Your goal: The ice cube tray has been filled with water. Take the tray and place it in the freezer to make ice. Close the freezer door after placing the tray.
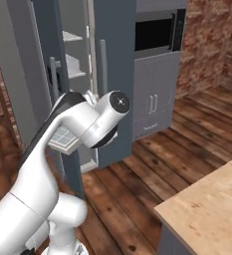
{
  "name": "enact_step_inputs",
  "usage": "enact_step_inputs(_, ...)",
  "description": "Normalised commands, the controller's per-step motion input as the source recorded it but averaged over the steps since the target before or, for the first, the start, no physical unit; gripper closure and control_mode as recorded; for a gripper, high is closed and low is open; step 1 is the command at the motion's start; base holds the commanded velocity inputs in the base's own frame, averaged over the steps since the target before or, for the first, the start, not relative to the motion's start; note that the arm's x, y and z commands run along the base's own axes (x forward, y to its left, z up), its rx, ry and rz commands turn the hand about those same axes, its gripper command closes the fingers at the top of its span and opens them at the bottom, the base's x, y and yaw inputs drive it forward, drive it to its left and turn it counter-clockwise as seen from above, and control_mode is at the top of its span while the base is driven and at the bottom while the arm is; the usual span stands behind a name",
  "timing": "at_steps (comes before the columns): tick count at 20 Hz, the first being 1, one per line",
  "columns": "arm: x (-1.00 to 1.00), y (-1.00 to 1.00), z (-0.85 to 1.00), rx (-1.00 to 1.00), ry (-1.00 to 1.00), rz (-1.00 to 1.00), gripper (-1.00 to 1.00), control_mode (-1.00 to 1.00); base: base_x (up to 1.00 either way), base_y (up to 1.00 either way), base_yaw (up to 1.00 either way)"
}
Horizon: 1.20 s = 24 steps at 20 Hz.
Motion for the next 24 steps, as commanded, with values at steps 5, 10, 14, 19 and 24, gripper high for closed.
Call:
enact_step_inputs(5, 0.00, 0.00, 0.00, 0.00, 0.00, 0.00, 1.00, 1.00, 0.98, 0.00, -0.10)
enact_step_inputs(10, 0.00, 0.00, 0.00, 0.00, 0.00, 0.00, 1.00, 1.00, 0.92, 0.00, -0.09)
enact_step_inputs(14, 0.00, 0.00, 0.00, 0.00, 0.00, 0.00, 1.00, 1.00, 0.89, -0.02, -0.10)
enact_step_inputs(19, 0.00, 0.00, 0.00, 0.00, 0.00, 0.00, 1.00, 1.00, 0.86, -0.04, -0.11)
enact_step_inputs(24, 0.00, 0.00, 0.00, 0.00, 0.00, 0.00, 1.00, 1.00, 0.81, -0.04, -0.08)
